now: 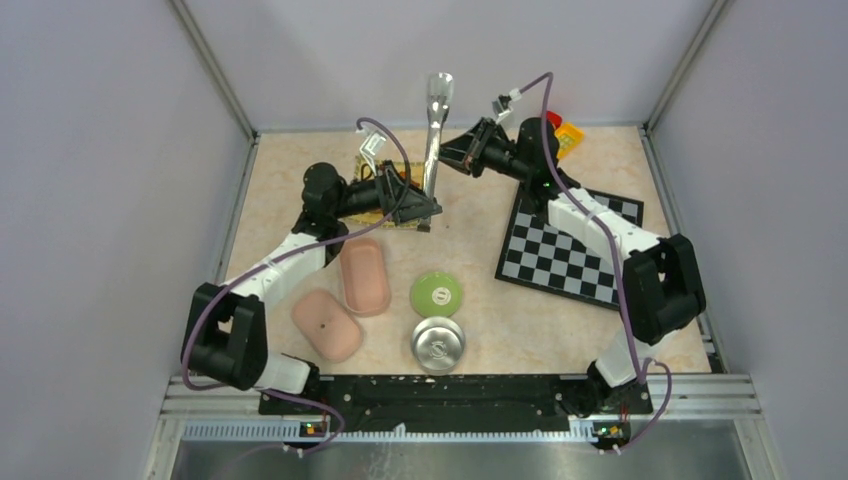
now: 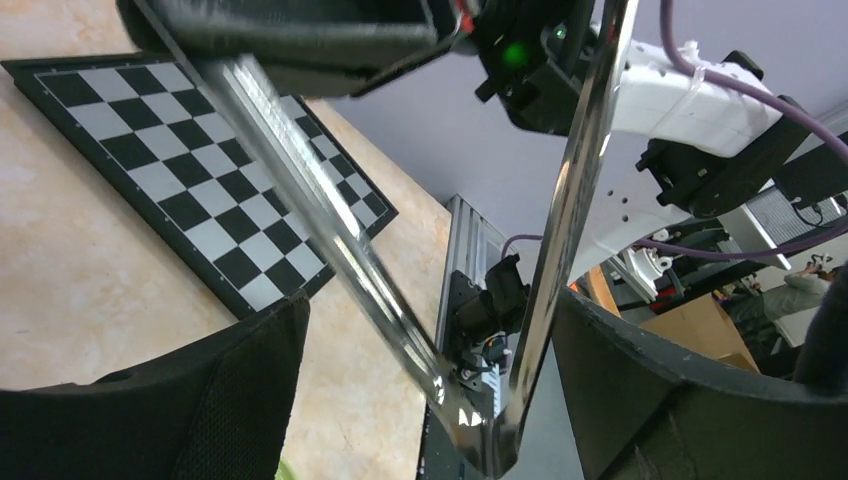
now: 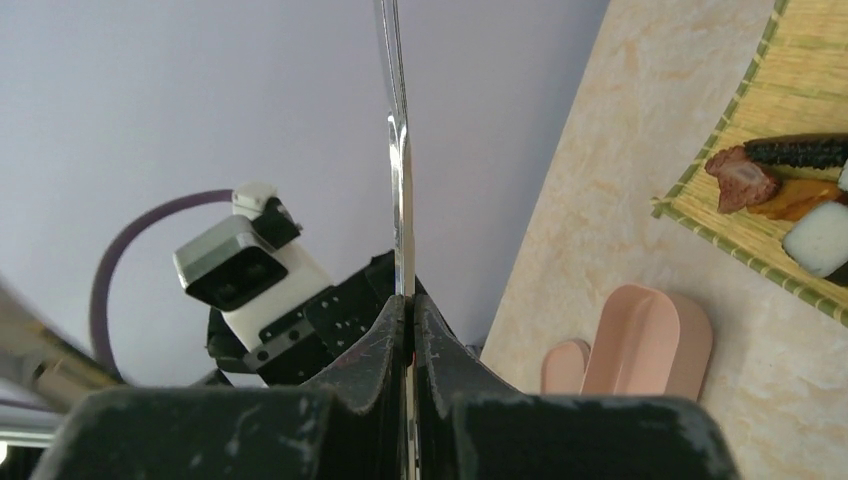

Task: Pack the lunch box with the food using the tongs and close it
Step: Pick up the clamp at the center of the board, then adjust the clamp, then pick up the fake food from the plate.

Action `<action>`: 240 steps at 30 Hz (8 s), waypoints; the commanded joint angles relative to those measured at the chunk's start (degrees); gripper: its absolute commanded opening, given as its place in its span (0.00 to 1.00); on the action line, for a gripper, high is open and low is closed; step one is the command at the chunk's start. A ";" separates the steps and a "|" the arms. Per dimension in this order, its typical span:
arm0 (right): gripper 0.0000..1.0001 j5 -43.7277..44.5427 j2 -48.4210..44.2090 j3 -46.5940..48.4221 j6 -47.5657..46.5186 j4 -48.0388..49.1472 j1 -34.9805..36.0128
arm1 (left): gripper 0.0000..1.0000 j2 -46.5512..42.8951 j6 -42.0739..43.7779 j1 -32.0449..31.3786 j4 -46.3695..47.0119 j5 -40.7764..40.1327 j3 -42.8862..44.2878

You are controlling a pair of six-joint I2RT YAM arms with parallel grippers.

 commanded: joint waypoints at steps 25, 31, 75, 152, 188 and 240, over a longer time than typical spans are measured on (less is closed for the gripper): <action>0.39 -2.01 -3.88 -3.23 -4.51 6.53 0.39 | 0.40 0.83 -5.24 -0.01 11.10 0.28 3.51; 0.53 -2.69 -1.95 -0.48 -7.04 5.55 -0.24 | 0.31 1.58 -3.73 -0.08 6.90 2.75 5.12; 0.00 5.44 -0.83 -0.42 -0.64 4.93 -0.57 | 0.69 10.97 -28.63 -0.55 29.90 -6.46 5.22; 0.86 -11.91 -14.22 -13.98 -76.08 -42.65 -21.42 | 0.47 -3.05 66.78 15.29 -80.76 -39.03 23.77; 0.85 -12.01 -16.88 -15.42 -80.90 -45.13 -21.38 | 0.47 4.67 76.24 12.03 -88.91 -41.19 19.15; 0.85 -11.75 -16.89 -15.13 -81.06 -45.41 -21.41 | 0.27 10.30 67.20 5.94 -89.77 -47.57 26.23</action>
